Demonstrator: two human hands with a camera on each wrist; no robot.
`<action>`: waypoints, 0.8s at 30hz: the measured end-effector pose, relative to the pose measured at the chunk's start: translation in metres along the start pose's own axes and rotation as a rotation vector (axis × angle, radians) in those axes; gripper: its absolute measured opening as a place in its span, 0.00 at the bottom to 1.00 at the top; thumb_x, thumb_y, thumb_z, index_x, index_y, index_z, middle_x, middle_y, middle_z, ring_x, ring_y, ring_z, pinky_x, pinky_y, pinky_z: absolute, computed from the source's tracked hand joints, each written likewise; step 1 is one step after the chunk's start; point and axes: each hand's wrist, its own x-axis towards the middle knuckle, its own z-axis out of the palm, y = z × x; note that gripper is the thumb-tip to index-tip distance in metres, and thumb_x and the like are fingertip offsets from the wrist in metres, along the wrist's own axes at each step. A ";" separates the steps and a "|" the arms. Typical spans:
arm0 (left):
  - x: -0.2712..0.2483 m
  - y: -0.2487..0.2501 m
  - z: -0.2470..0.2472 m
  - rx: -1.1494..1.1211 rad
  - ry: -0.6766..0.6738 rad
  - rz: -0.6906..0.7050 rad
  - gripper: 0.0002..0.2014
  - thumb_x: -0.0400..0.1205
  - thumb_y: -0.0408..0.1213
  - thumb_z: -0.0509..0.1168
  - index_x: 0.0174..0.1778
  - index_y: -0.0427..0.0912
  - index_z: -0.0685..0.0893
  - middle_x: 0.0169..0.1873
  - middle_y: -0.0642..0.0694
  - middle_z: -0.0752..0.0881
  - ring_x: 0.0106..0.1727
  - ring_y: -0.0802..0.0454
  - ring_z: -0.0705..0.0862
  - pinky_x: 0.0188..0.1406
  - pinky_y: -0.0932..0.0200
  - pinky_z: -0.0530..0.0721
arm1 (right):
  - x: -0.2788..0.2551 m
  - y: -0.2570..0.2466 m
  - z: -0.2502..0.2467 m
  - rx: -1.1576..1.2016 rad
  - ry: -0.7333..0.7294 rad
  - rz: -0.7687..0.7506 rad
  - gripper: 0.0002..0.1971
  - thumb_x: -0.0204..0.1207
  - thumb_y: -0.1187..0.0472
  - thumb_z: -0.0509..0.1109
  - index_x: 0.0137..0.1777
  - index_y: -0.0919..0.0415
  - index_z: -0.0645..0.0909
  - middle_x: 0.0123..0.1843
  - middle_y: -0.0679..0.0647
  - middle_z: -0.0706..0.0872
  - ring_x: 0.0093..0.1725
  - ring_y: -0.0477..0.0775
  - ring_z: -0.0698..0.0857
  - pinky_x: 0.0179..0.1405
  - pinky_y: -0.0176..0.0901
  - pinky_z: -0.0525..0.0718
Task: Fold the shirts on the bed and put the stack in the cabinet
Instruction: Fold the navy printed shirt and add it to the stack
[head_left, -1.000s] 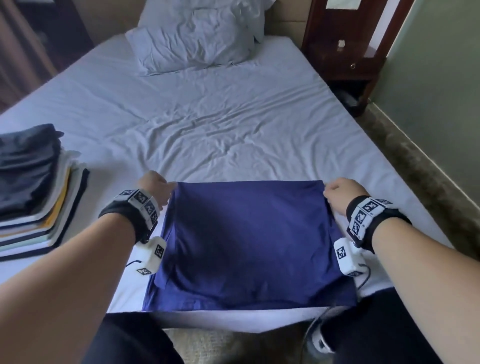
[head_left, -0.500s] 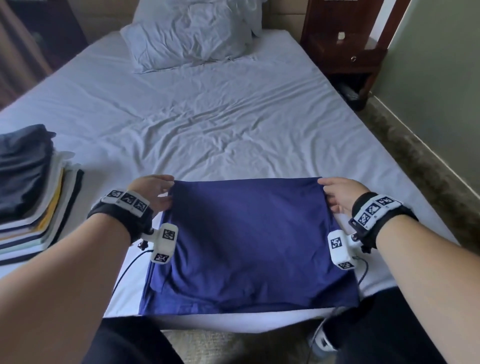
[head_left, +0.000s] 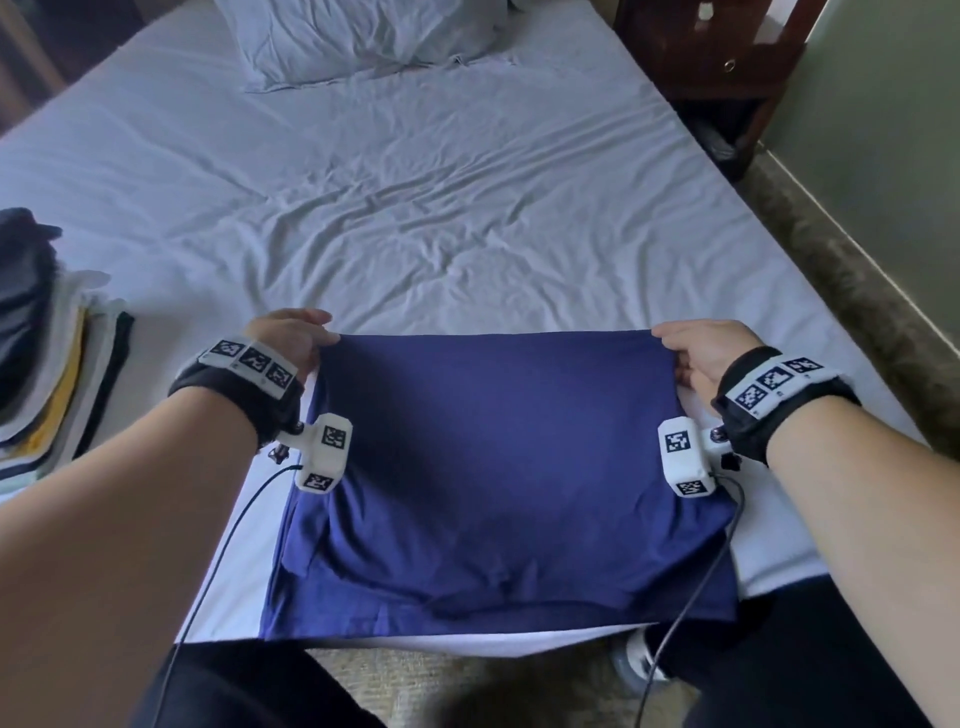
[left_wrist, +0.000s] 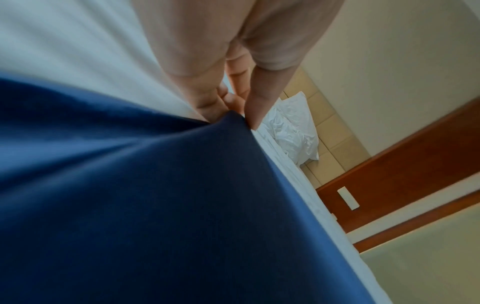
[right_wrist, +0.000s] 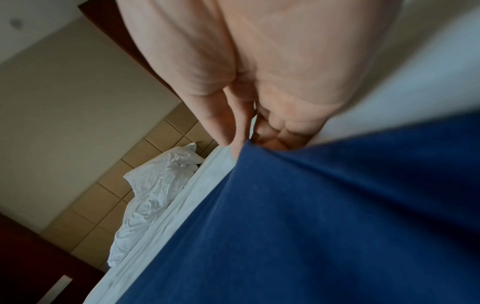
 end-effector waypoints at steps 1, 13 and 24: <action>0.002 -0.002 -0.001 0.044 -0.005 0.003 0.13 0.67 0.17 0.77 0.36 0.42 0.93 0.30 0.42 0.88 0.42 0.40 0.84 0.45 0.50 0.84 | 0.001 0.001 0.002 -0.015 0.012 0.004 0.14 0.81 0.75 0.63 0.62 0.69 0.86 0.44 0.63 0.87 0.37 0.56 0.84 0.38 0.45 0.83; -0.139 0.012 0.042 0.980 -0.164 0.503 0.29 0.85 0.54 0.68 0.82 0.52 0.74 0.80 0.43 0.74 0.76 0.42 0.76 0.70 0.55 0.76 | -0.077 0.006 0.017 -1.054 -0.149 -0.386 0.30 0.82 0.48 0.66 0.84 0.50 0.69 0.87 0.53 0.64 0.85 0.58 0.64 0.84 0.51 0.64; -0.156 -0.061 0.046 1.289 -0.278 0.226 0.33 0.85 0.71 0.46 0.86 0.76 0.43 0.89 0.57 0.36 0.89 0.46 0.32 0.87 0.40 0.34 | -0.117 0.082 0.027 -1.314 -0.257 -0.348 0.42 0.82 0.28 0.52 0.89 0.40 0.38 0.90 0.45 0.32 0.89 0.57 0.33 0.87 0.54 0.36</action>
